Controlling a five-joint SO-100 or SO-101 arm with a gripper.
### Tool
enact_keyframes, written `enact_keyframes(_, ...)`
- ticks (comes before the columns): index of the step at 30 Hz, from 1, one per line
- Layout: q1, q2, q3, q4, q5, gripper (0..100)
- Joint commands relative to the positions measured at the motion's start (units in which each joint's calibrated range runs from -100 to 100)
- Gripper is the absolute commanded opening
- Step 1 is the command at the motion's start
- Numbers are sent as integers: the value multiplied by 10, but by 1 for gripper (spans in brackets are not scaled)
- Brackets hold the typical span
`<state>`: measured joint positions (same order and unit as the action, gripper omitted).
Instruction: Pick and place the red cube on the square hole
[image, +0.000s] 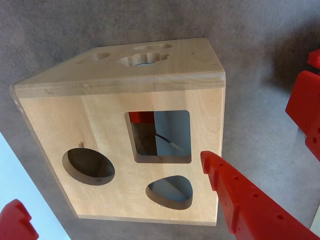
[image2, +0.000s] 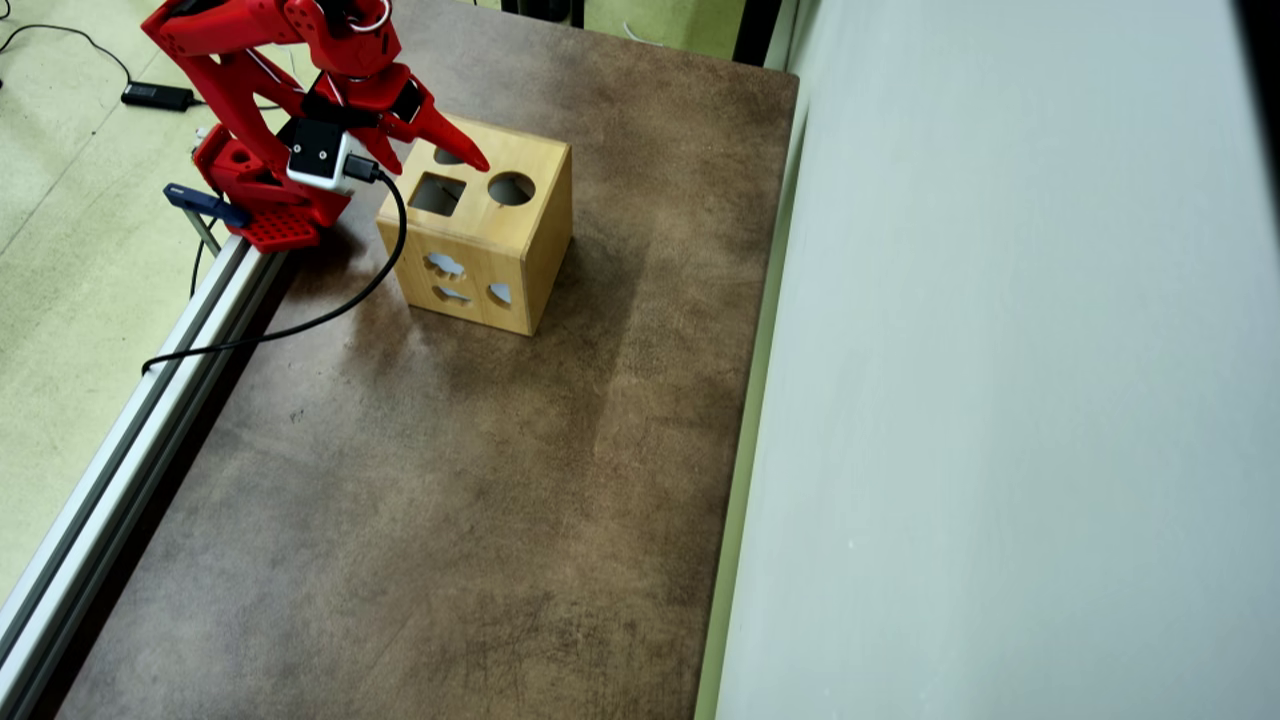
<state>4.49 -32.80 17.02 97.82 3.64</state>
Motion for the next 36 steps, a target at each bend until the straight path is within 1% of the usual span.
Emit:
enact_keyframes(1,-3,-16,-3,-2,1,50)
enact_keyframes(13,-3,-21,-13,-2,-2,50)
enact_keyframes(17,-3,-49,-8,-4,-2,51)
enact_keyframes(20,-3,-55,-6,-4,-2,55)
enact_keyframes(27,-3,-56,-4,-2,1,71)
enact_keyframes(30,-3,-56,-3,-2,2,73)
enact_keyframes(36,-3,-56,-2,-2,2,73)
